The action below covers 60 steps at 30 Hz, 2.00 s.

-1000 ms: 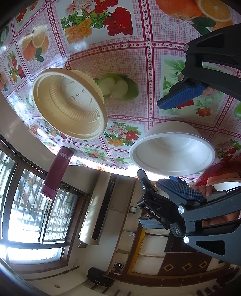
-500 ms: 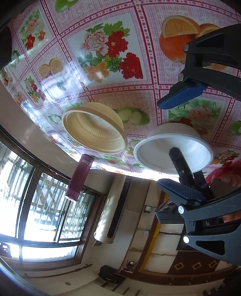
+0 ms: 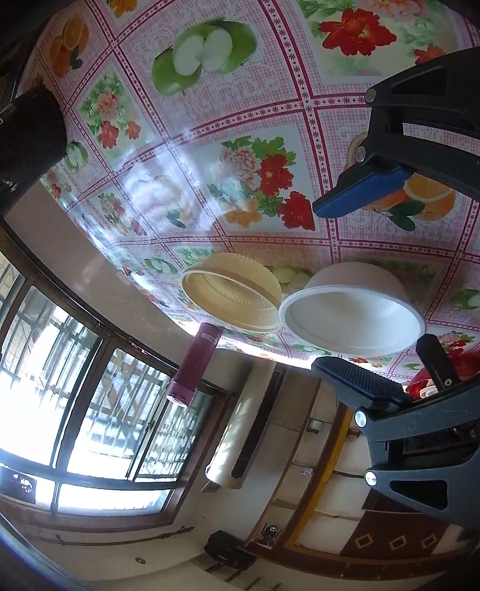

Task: Organize plates and bowls

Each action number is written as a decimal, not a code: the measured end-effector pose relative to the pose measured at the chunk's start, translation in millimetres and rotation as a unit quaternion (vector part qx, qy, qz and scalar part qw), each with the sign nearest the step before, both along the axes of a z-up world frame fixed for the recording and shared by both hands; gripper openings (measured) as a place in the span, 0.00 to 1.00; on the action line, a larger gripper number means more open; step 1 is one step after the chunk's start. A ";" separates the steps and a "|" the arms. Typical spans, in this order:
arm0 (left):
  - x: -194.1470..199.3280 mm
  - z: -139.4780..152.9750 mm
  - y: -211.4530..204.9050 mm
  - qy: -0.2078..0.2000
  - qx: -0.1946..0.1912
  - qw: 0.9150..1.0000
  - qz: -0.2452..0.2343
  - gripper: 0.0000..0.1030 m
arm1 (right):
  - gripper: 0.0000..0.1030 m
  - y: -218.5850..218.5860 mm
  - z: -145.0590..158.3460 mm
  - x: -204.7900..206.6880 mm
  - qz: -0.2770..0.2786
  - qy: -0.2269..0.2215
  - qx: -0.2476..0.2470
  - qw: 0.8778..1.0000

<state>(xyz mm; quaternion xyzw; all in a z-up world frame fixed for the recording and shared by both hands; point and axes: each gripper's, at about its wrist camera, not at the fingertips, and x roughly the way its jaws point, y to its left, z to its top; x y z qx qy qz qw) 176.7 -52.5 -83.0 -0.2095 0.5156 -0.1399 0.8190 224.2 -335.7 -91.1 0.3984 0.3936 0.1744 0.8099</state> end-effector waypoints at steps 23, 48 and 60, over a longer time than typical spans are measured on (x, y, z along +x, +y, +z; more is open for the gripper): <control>48.6 -3.1 32.6 -0.130 0.200 0.966 0.094 1.00 | 0.77 47.7 9.6 5.3 0.019 -0.006 -0.077 0.997; 41.7 -13.7 16.7 -0.126 0.154 0.980 0.003 1.00 | 0.51 70.9 7.6 -1.5 0.007 -0.016 -0.167 0.986; 41.6 -15.8 11.7 -0.123 0.149 0.981 -0.013 1.00 | 0.46 73.6 4.9 -0.6 -0.003 -0.009 -0.203 0.979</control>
